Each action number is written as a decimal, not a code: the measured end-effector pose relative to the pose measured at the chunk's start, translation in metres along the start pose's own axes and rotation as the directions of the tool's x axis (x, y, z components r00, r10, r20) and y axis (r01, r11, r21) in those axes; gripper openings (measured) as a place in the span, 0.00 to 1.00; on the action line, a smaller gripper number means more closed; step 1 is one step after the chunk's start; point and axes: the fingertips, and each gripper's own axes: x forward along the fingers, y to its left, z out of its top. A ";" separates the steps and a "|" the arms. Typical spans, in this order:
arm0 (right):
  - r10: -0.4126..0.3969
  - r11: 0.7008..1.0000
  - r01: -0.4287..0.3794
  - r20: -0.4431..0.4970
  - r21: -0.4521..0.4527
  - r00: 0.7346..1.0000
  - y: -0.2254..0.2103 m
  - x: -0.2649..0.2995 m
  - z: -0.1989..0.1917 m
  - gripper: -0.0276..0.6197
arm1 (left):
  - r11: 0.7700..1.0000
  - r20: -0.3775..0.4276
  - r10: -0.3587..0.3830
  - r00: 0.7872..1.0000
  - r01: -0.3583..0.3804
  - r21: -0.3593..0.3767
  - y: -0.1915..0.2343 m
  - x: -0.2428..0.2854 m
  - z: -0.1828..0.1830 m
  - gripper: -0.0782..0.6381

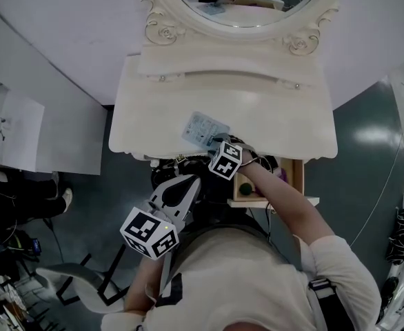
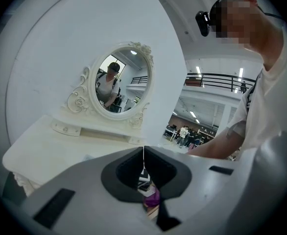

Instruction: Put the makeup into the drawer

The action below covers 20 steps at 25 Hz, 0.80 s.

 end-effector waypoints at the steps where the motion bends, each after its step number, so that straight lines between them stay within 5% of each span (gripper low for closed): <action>1: 0.000 1.000 0.000 -0.001 -0.003 1.000 0.002 -0.001 -0.001 0.32 | 1.000 -0.001 0.001 1.000 -0.001 0.000 0.000 -0.001 -0.001 0.19; 6: -0.009 1.000 0.009 -0.012 0.015 1.000 0.011 -0.011 -0.006 0.11 | 1.000 0.001 -0.011 1.000 0.011 0.006 -0.006 -0.008 -0.003 0.19; 13: -0.074 0.992 0.073 0.007 0.099 0.997 0.001 -0.037 -0.017 0.09 | 0.999 0.011 -0.039 0.999 0.039 0.018 -0.012 -0.016 -0.004 0.19; 20: -0.152 0.962 0.115 0.138 0.246 0.979 -0.002 -0.098 0.004 0.09 | 0.997 0.060 -0.024 0.998 0.020 0.072 0.012 -0.032 0.025 0.19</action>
